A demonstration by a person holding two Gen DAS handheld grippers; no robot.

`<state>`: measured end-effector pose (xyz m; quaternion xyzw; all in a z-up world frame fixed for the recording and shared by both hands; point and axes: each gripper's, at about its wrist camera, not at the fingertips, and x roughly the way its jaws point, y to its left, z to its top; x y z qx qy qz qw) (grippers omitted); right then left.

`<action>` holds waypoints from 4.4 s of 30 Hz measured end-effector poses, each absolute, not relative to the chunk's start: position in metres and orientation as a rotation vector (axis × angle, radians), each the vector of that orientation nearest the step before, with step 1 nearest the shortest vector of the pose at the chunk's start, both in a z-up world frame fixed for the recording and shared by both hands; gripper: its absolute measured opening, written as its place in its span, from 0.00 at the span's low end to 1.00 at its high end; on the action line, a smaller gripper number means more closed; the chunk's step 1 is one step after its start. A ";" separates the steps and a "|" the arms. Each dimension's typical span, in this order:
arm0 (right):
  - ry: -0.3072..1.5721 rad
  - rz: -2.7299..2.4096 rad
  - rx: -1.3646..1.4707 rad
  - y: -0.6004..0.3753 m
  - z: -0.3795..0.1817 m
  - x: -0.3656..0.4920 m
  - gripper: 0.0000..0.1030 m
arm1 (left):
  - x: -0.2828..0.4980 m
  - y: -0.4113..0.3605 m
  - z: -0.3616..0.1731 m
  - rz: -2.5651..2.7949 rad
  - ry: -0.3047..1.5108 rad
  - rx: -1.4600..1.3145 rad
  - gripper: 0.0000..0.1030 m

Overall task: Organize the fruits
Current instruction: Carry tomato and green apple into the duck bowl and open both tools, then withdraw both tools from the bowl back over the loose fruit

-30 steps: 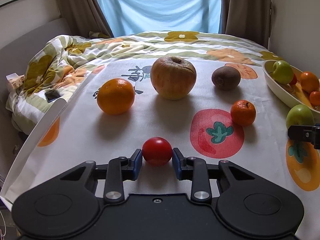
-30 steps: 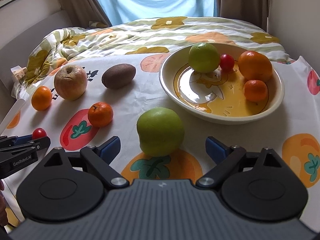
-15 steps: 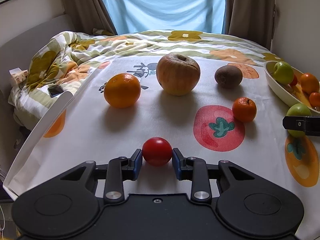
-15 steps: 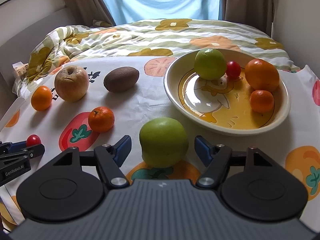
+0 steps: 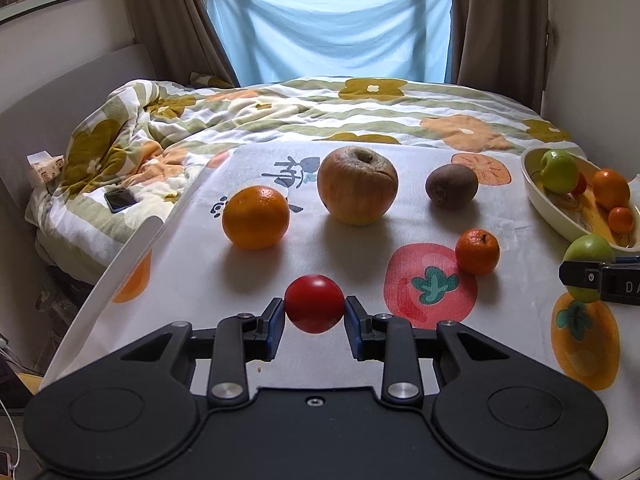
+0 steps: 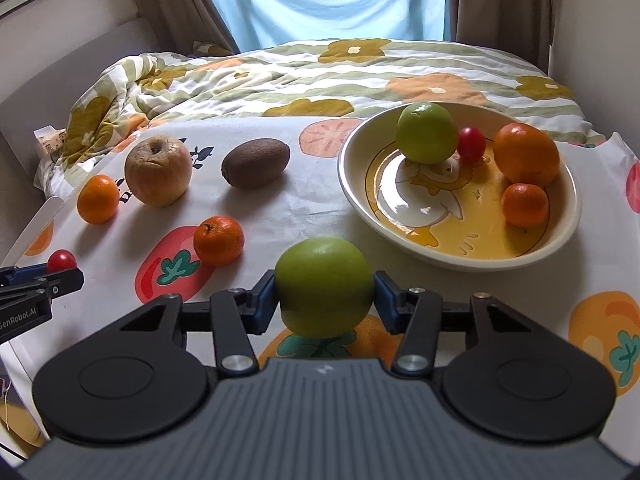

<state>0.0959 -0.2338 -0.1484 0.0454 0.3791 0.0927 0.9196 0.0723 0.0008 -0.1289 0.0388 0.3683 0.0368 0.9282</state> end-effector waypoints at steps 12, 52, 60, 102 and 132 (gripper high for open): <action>0.728 0.194 0.130 -0.266 -0.102 0.071 0.64 | 0.064 -0.039 -0.068 -0.015 0.699 0.095 0.35; 0.800 -0.123 0.264 -0.365 -0.097 0.119 0.64 | 0.225 -0.185 -0.110 -0.515 0.873 0.302 0.35; 0.813 -0.173 0.293 -0.375 -0.102 0.125 0.64 | 0.235 -0.197 -0.121 -0.580 0.921 0.321 0.45; 0.713 -0.096 0.129 -0.316 -0.123 0.129 1.00 | 0.204 -0.105 -0.087 -0.342 0.805 0.189 0.91; 0.658 0.073 0.206 -0.320 -0.056 0.065 1.00 | 0.058 -0.060 -0.021 -0.013 0.565 0.094 1.00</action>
